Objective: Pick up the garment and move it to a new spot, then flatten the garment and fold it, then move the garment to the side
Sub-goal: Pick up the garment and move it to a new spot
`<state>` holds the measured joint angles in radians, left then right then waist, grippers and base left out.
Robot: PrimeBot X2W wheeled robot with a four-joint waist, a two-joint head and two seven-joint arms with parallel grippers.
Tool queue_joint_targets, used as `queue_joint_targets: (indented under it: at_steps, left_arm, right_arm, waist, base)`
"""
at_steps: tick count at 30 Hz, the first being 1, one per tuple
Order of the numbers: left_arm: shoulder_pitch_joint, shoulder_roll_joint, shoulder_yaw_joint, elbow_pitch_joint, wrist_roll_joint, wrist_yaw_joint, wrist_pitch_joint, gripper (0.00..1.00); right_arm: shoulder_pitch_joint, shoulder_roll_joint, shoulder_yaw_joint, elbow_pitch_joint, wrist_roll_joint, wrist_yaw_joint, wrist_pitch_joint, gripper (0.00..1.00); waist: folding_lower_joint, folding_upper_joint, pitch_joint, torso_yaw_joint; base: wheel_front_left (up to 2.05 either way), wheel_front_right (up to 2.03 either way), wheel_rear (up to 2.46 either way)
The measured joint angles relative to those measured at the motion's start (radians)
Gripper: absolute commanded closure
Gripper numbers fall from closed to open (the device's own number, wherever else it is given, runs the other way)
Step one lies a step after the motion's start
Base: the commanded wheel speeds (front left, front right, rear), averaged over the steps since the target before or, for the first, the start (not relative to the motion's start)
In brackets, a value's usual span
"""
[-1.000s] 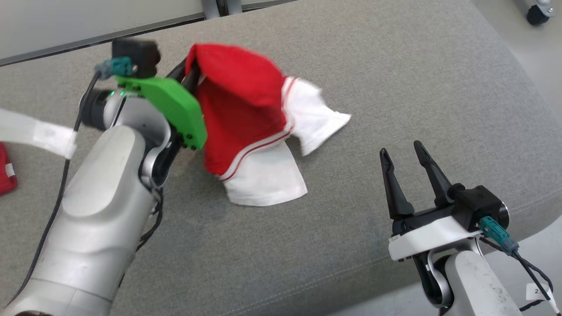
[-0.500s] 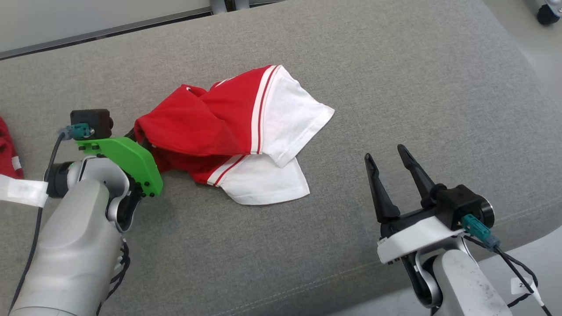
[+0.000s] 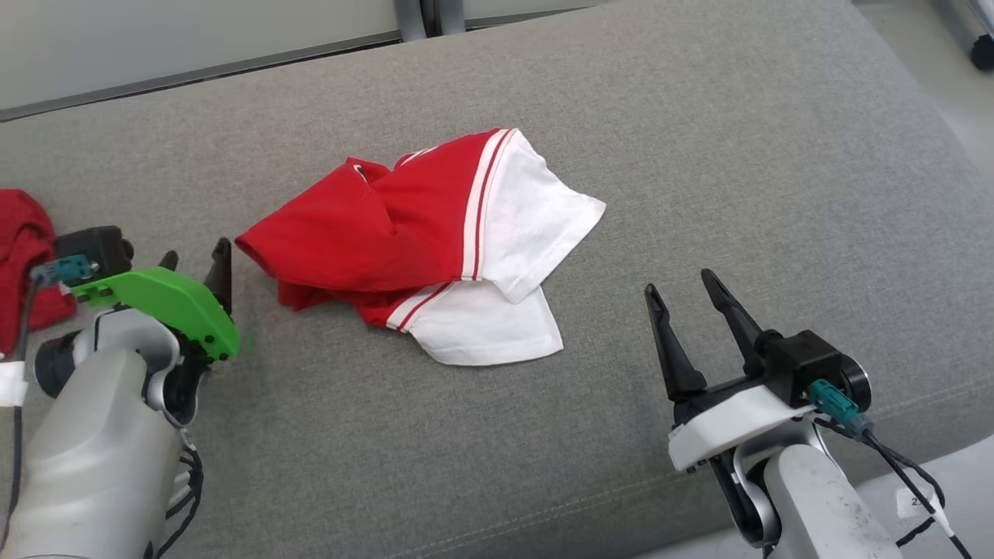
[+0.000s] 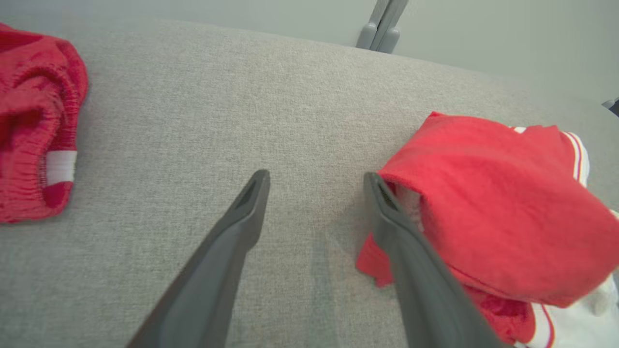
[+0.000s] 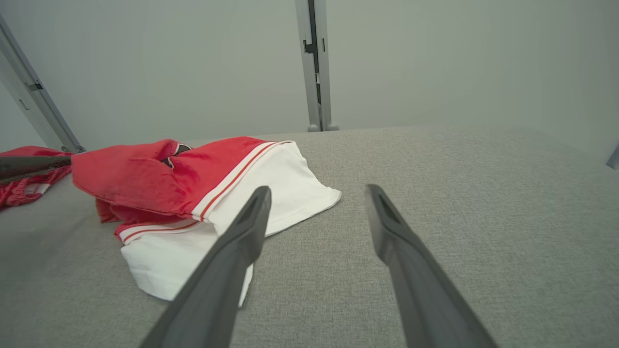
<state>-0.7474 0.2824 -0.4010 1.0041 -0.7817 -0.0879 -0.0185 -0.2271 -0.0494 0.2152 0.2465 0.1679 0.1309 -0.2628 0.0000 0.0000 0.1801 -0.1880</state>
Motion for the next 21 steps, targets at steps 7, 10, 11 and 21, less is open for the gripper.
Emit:
queue_joint_targets:
  at_steps: [7,10,11,21]
  left_arm:
    - [-0.001,0.019,0.064,-0.045,-0.049,0.01,-0.078,0.0]
    - [0.02,0.007,0.068,-0.104,-0.054,0.018,-0.105,0.0]
    - [0.038,0.0,0.066,-0.126,-0.054,0.023,-0.108,0.0]
    - [0.32,-0.043,-0.002,-0.434,-0.016,0.116,-0.151,0.0]
  right_arm:
    - [0.018,0.0,-0.044,0.033,-0.012,0.0,0.0,0.0]
    - [0.027,0.0,-0.063,0.045,-0.016,0.0,0.0,0.0]
    - [0.033,0.0,-0.067,0.048,-0.019,0.0,0.0,0.0]
    - [0.042,0.0,-0.083,0.1,-0.023,0.0,0.044,0.0]
  waist:
    - [0.0,0.0,-0.03,0.048]
    - [0.0,0.0,-0.045,0.074]
    - [0.0,0.0,-0.05,0.083]
    - [0.0,0.0,-0.084,0.167]
  base:
    - [0.0,0.0,0.0]
    - [0.0,0.0,0.0]
    - [0.0,0.0,0.0]
    - [0.0,0.0,0.0]
